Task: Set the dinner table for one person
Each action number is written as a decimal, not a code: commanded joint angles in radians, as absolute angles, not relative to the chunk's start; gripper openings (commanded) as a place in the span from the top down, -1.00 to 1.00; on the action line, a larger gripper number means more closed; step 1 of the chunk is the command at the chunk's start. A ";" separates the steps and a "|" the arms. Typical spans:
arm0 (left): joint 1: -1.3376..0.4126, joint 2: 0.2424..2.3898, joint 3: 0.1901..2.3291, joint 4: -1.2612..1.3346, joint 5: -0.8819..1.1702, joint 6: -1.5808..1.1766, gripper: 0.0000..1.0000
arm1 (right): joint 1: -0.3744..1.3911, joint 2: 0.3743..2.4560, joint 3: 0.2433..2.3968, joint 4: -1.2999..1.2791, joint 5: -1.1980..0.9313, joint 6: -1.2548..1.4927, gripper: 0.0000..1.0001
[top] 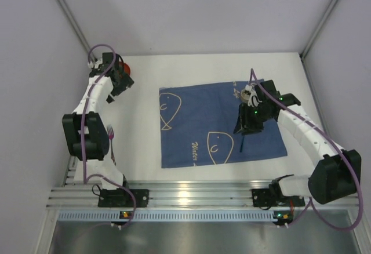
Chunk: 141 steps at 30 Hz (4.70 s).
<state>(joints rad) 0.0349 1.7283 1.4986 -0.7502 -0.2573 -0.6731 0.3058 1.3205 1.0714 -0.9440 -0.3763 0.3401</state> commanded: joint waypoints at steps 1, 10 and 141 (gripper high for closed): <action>0.081 1.841 1.591 -0.670 -0.344 -0.771 -0.96 | 0.313 1.244 1.062 -0.974 -0.376 0.325 0.14; 0.187 1.989 1.563 -0.355 -0.364 -1.011 -0.96 | 0.305 1.278 1.068 -0.974 -0.273 0.454 0.17; -0.652 2.115 1.733 -0.856 0.178 -0.382 1.00 | 0.109 1.335 1.025 -0.988 -0.284 0.365 0.33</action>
